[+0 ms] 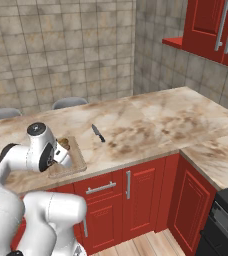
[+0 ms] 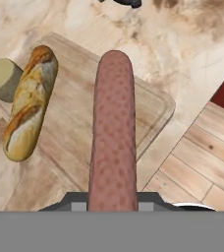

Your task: Retrieve the sausage and cheese from the fridge and place them on the cutting board on the counter.

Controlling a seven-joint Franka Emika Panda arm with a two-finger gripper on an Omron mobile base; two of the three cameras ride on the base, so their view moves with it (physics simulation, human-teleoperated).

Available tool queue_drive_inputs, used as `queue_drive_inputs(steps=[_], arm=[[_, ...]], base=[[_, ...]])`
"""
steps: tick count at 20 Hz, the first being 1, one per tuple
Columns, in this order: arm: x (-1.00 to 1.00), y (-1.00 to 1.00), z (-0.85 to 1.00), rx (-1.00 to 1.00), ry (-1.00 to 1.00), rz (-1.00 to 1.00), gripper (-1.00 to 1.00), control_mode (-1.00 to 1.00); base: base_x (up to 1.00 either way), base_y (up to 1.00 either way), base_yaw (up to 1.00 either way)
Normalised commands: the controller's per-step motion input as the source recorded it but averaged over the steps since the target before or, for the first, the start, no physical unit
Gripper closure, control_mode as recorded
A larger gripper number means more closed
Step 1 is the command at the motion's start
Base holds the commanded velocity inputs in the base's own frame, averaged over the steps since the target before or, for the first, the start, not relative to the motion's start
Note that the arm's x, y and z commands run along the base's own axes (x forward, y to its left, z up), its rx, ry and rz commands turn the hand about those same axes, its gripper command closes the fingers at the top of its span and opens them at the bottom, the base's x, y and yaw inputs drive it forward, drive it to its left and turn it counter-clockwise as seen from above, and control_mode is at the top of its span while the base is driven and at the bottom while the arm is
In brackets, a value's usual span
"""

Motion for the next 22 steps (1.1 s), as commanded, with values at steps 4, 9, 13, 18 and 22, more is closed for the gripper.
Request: queue_drive_inputs(steps=[4, 9, 13, 18, 22], arm=[[0.16, 0.17, -0.19, 0.01, 0.01, -0.01, 1.0, -1.0], [0.33, 0.18, -0.15, 0.0, 0.0, -0.01, 1.0, -1.0], [0.31, 0.14, -0.37, 0.0, 0.04, -0.03, 1.0, -1.0], [0.41, 0.02, -0.32, 0.0, 0.02, -0.02, 1.0, -1.0], [0.37, 0.0, -0.24, 0.0, 0.01, 0.0, 1.0, -1.0]], base=[[0.0, 0.0, 0.0], [0.0, 0.0, 0.0], [0.0, 0.0, 0.0], [0.0, 0.0, 0.0], [0.0, 0.0, 0.0]])
